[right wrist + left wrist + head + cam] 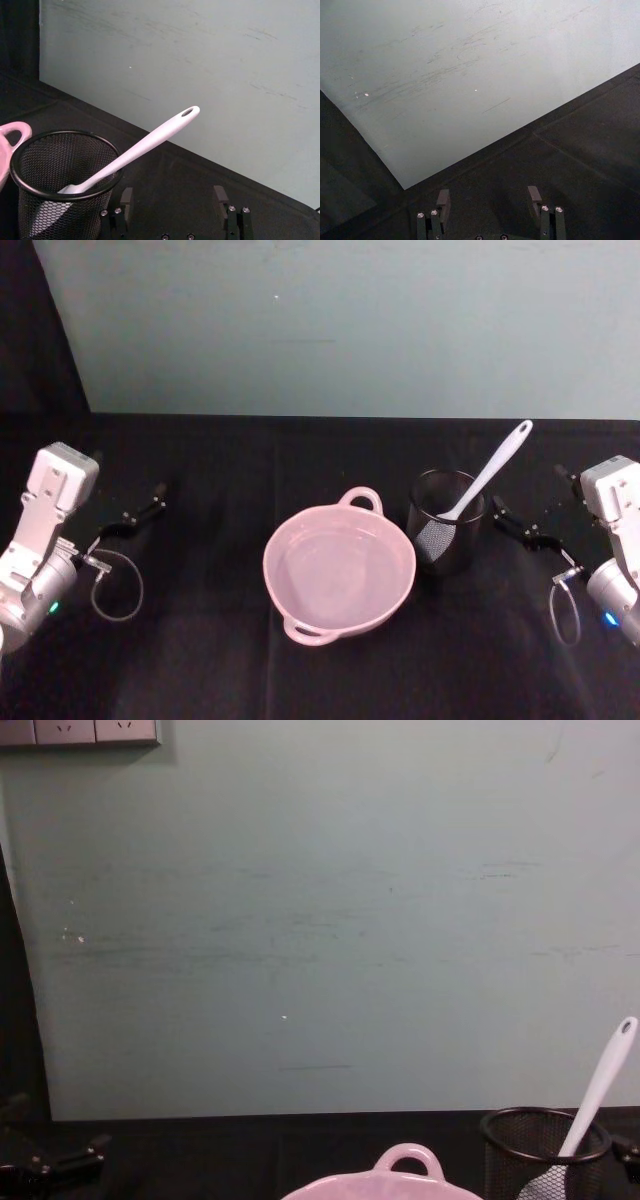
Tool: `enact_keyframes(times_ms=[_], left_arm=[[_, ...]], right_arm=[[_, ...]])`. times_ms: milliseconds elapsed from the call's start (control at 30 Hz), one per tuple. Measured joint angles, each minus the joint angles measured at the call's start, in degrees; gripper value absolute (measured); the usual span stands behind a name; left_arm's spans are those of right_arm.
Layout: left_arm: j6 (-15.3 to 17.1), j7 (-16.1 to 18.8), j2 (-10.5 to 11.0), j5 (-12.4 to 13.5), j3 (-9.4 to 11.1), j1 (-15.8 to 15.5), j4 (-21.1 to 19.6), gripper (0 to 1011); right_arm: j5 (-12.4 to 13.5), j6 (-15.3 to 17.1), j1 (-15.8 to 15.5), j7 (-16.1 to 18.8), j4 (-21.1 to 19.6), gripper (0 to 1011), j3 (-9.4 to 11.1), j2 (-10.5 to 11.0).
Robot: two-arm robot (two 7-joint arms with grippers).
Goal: Use the one hand to pick up the spoon and stir the clear water in the bowl.
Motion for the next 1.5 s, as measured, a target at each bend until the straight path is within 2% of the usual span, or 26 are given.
enact_keyframes(times_ms=[1500], left_arm=[[0.00, 0.00, 0.00, 0.00, 0.00, 0.00, 0.00, 1005]], right_arm=[[0.00, 0.00, 0.00, 0.00, 0.00, 1011, 0.00, 0.00]])
